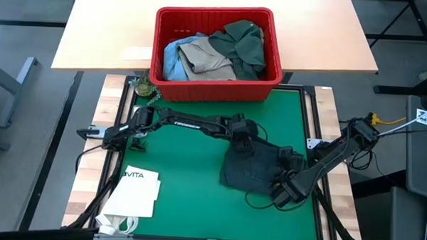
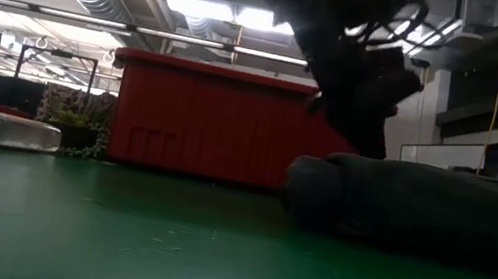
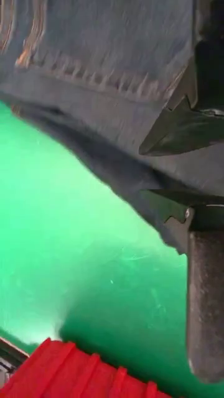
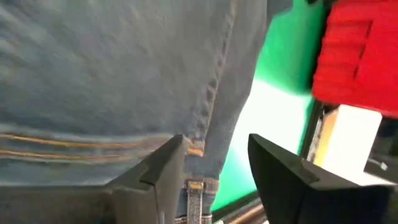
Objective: Fold Laundry from Bin
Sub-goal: Fold the dark blue pants
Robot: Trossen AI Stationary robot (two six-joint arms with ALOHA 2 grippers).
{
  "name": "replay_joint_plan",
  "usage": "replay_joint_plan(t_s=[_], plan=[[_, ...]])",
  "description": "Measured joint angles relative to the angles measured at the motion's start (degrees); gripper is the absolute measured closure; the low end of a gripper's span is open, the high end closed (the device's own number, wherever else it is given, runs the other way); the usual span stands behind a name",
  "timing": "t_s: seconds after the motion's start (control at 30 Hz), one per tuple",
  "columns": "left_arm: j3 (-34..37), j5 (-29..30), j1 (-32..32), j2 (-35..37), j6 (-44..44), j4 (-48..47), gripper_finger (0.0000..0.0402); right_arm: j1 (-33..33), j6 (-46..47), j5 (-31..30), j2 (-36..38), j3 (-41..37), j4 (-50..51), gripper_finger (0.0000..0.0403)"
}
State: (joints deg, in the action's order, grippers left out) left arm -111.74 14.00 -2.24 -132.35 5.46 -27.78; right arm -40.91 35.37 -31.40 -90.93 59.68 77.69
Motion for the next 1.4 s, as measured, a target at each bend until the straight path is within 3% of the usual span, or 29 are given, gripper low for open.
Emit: replay_joint_plan(t_s=[0.23,0.5,0.63,0.87,1.17,1.4], plan=[[-7.43,-4.11,3.54,0.11,0.01,-12.18,0.0310,0.00,-5.55,3.98,0.02,5.85,-2.60,0.0224],[-7.74,-10.10,10.39,0.09,0.36,-14.93,0.0310,-4.43,-5.59,8.42,-0.17,5.05,-10.06,0.0224],[-7.74,-9.88,13.80,-0.01,0.11,-15.24,0.0310,-7.78,-3.33,8.11,-0.18,5.03,-10.77,0.0224],[-4.25,-3.50,17.29,-0.09,0.17,-15.26,0.0310,-11.00,1.95,5.18,-0.58,5.03,-10.63,0.0224],[4.86,-2.30,17.71,0.28,3.27,-12.83,0.0310,-10.26,2.30,5.05,-5.99,-1.31,-15.58,0.0224],[4.63,-1.88,17.61,0.26,3.14,-13.39,0.0310,-5.33,-1.06,6.66,-7.27,-4.83,-19.22,0.0224]])
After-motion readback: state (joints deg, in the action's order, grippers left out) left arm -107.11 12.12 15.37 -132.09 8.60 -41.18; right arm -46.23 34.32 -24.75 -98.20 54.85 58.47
